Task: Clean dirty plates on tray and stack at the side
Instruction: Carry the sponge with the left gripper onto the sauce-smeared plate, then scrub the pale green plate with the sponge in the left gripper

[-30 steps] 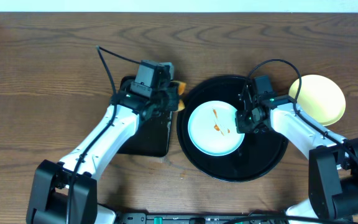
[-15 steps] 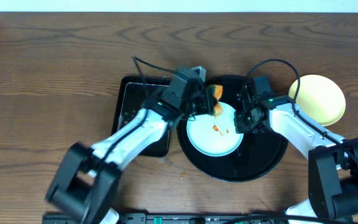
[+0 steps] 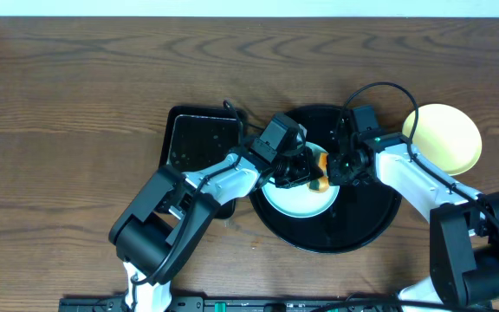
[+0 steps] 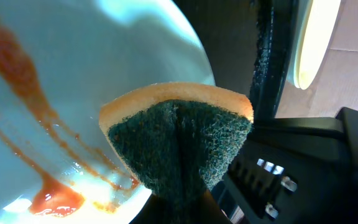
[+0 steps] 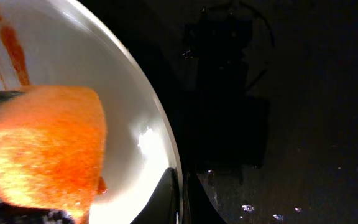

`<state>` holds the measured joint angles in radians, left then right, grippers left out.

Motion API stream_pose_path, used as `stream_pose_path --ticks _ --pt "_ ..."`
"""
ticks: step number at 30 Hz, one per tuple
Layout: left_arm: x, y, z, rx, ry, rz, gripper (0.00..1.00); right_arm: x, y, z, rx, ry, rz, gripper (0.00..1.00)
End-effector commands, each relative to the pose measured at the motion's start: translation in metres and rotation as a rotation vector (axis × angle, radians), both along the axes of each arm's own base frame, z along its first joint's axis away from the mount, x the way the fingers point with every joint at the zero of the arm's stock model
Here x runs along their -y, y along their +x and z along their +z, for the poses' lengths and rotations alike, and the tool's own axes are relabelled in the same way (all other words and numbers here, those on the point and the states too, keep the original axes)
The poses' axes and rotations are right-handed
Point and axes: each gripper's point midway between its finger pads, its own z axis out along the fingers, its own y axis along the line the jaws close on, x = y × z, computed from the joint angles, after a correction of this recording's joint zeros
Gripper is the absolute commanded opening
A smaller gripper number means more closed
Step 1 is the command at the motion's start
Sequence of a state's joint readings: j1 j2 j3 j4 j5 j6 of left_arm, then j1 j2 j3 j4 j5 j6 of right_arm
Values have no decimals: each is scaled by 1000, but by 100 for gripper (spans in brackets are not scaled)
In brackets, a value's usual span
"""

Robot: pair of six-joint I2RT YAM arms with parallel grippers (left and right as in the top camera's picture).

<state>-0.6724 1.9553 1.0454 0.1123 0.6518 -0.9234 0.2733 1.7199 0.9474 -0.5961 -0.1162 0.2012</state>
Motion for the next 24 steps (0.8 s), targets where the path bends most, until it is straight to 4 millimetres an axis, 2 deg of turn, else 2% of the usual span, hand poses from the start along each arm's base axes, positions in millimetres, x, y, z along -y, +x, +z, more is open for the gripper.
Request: stream_pose_path --ticks 1,8,15,24 --pt "4 -5 -1 -42 -23 -8 7 -2 2 5 21 -16 7 1" --pt "7 -9 -4 53 -9 -96 7 -2 2 5 21 -15 7 1" --pt "9 -17 -16 91 75 -99 7 -2 2 5 19 -16 7 1" --pt "-11 -1 -32 150 215 -15 7 -1 -1 4 6 -20 7 1"
